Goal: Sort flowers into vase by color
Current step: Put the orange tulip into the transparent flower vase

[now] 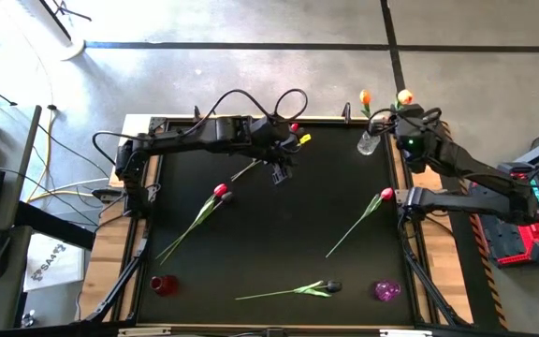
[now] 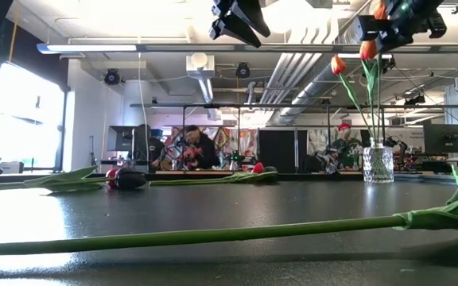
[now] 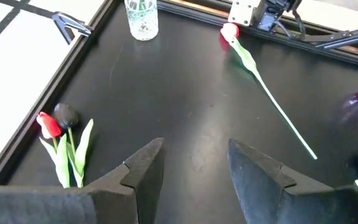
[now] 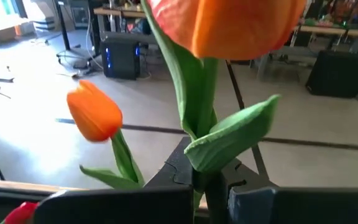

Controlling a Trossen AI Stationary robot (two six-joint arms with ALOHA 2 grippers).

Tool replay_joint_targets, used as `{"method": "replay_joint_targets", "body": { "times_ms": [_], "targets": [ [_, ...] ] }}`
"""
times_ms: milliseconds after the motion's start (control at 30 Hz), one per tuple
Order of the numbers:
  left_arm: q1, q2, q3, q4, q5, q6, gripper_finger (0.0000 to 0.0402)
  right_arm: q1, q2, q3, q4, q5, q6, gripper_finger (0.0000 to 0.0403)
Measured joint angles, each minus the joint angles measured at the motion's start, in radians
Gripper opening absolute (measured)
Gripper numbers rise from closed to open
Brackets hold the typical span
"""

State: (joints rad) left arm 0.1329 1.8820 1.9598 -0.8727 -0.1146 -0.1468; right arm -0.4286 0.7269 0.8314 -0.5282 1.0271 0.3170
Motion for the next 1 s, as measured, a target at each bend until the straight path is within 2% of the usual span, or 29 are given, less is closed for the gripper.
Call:
{"method": "replay_joint_targets", "body": {
  "times_ms": [333, 733, 833, 1000],
  "targets": [
    [0.002, 0.000, 0.000, 0.005, -0.001, -0.001, 0.0165, -0.050, 0.028, -0.058, -0.016, -0.079, 0.054, 0.0011],
    [0.002, 0.000, 0.000, 0.003, -0.002, -0.017, 0.0165, -0.130, -0.004, -0.061, -0.026, -0.252, 0.193, 0.0171],
    [-0.001, 0.001, 0.000, 0.003, 0.005, -0.016, 0.0165, -0.135, -0.031, -0.061, -0.049, -0.264, 0.270, 0.0192],
    [-0.005, 0.001, 0.000, -0.007, 0.009, 0.003, 0.0165, -0.134, -0.096, -0.061, -0.032, -0.295, 0.337, 0.0199]
  ]
}}
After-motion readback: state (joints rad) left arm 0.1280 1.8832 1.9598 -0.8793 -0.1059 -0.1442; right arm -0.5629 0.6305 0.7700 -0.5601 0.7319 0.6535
